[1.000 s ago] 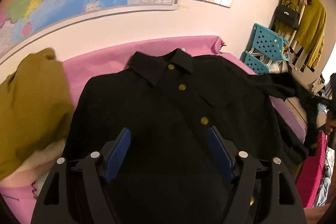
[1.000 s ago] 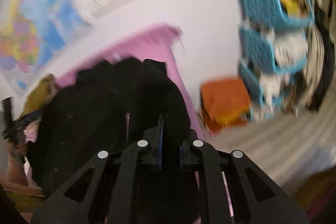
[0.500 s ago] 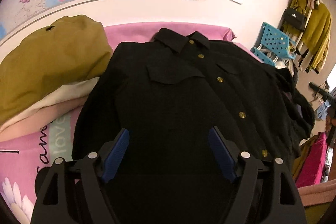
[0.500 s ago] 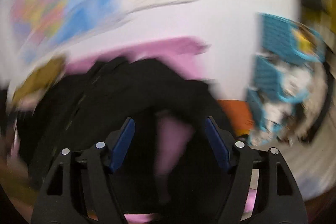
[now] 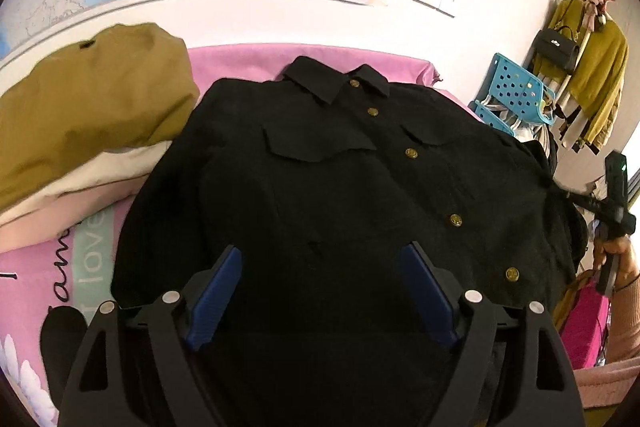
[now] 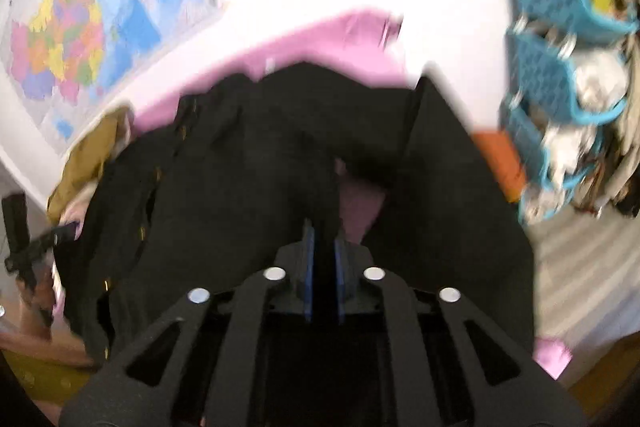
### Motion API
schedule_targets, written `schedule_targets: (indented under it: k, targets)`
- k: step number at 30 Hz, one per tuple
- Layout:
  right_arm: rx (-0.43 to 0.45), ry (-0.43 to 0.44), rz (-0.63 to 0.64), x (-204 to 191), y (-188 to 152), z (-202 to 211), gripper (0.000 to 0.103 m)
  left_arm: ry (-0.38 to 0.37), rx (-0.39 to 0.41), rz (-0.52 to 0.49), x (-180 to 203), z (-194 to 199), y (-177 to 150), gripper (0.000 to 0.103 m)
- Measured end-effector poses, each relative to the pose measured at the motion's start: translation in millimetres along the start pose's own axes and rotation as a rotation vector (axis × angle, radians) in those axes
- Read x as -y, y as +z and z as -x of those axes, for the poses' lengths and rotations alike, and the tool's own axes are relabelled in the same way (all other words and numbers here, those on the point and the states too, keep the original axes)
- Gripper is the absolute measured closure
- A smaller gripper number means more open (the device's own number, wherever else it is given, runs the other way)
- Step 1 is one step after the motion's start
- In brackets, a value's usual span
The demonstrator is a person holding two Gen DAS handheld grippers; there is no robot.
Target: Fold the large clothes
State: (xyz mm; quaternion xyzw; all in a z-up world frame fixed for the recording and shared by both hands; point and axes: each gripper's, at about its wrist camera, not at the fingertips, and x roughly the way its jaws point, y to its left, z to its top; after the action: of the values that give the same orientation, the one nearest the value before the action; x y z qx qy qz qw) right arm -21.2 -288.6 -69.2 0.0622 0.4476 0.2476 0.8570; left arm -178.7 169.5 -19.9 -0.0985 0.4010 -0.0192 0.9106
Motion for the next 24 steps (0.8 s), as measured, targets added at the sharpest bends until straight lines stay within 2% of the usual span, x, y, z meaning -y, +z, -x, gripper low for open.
schedule_targets:
  k: [1,2,3,5,7,8,9,11,14,16,18,22,24]
  targets:
    - [-0.019,-0.030,0.012,0,-1,-3,0.084,0.005,-0.014,-0.002,2,-5,0,0.023]
    - [-0.025,-0.052,0.011,0,-4,-5,0.077,0.014,-0.023,-0.006,2,-10,0,0.023]
    - [-0.016,-0.044,-0.012,1,-3,-2,0.071,0.020,-0.031,-0.015,4,-14,-1,0.023]
    - [0.045,-0.016,-0.006,1,-4,21,0.062,0.010,-0.043,-0.032,10,-20,-3,0.023]
    - [0.114,-0.045,0.040,-4,-3,43,0.047,-0.003,-0.047,-0.041,14,-23,-3,0.023]
    - [0.152,-0.062,0.055,-4,-3,56,0.033,-0.010,-0.043,-0.046,16,-23,-3,0.023]
    - [0.169,-0.090,0.063,-3,-4,63,0.027,-0.017,-0.040,-0.048,18,-23,-2,0.023]
    - [0.139,-0.149,0.067,7,-5,61,0.027,-0.028,-0.034,-0.051,20,-23,0,0.023]
    - [0.040,-0.173,0.048,21,-15,43,0.028,-0.042,-0.027,-0.059,24,-23,2,0.023]
    - [0.007,-0.171,0.042,29,-20,31,0.040,-0.048,-0.025,-0.067,29,-23,3,0.022]
    - [-0.014,-0.160,0.058,32,-20,26,0.089,-0.055,-0.023,-0.079,33,-23,4,0.022]
    - [0.000,-0.114,0.069,29,-13,35,0.094,-0.072,-0.019,-0.085,36,-23,7,0.022]
    - [0.063,-0.076,0.040,26,-1,57,0.095,-0.079,-0.011,-0.091,36,-22,9,0.022]
